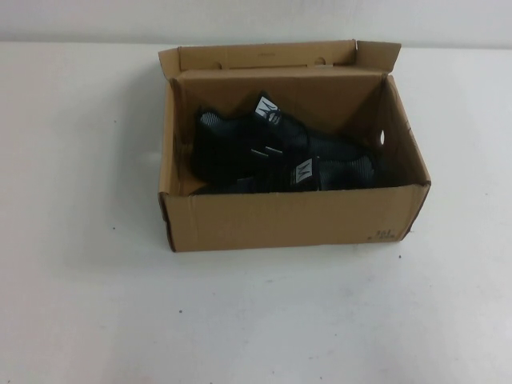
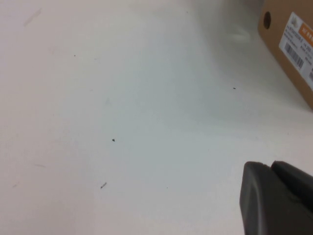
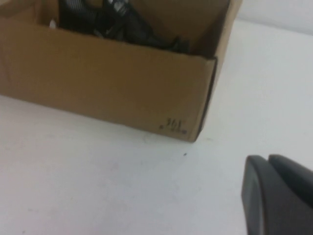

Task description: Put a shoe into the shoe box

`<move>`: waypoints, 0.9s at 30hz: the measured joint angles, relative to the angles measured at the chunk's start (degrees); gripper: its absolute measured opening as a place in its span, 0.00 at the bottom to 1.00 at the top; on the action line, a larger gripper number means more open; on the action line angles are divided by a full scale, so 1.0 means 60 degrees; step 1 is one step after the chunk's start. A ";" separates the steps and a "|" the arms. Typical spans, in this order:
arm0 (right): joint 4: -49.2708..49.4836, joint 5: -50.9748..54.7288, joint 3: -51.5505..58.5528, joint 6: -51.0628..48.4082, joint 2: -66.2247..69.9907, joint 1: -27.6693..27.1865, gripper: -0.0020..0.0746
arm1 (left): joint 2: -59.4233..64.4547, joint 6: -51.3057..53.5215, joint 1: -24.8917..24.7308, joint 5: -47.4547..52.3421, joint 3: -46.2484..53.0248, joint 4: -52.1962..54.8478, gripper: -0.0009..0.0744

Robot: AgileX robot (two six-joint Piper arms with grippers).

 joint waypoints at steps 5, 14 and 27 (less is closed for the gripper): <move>-0.0887 -0.0220 0.0284 0.1441 -0.0781 -0.0767 0.01 | 0.0000 0.0000 0.0000 0.0000 0.0000 0.0000 0.01; -0.3204 -0.1108 0.1639 0.4441 -0.0997 -0.0973 0.01 | 0.0000 0.0000 0.0000 0.0000 0.0000 0.0000 0.01; -0.3038 -0.1810 0.2077 0.4066 -0.1011 -0.0973 0.01 | 0.0000 0.0000 0.0000 0.0006 0.0000 0.0000 0.01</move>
